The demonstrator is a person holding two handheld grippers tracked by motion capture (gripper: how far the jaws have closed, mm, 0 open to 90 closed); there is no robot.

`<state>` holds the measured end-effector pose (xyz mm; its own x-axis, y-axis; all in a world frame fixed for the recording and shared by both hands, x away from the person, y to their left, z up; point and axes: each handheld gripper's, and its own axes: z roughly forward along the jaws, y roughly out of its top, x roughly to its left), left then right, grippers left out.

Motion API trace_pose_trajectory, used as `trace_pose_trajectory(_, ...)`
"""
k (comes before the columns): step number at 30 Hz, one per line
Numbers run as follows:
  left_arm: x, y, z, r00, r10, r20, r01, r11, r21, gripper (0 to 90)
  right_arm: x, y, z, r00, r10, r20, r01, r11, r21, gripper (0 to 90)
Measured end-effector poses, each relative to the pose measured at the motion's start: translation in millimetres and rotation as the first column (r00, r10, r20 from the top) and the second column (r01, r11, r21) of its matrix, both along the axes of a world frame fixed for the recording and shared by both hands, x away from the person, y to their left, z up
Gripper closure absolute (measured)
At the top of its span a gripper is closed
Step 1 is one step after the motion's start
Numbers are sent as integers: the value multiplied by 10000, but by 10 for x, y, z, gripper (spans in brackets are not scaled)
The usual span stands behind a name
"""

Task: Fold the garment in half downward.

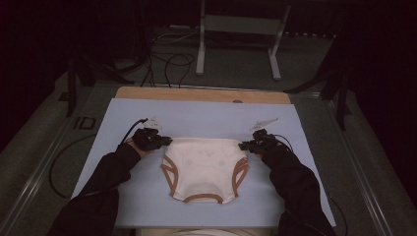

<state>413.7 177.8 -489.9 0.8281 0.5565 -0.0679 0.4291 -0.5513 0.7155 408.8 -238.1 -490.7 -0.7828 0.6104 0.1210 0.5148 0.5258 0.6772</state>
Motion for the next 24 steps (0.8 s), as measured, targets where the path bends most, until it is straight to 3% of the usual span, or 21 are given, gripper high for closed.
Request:
trace_pose_trajectory(7,105,-36,25,10000,-20,14,20,9999,102,859,107,-11,0,9996,-286,30,286,9996,-27,863)
trace_pose_trajectory(11,175,-37,31,10000,-89,-33,89,9999,-102,860,149,-22,17,9994,-338,93,338,9994,-67,863)
trace_pose_trajectory(24,331,-82,-7,9999,147,-44,-147,9999,-83,860,273,-58,18,9970,-755,187,755,9971,11,863)
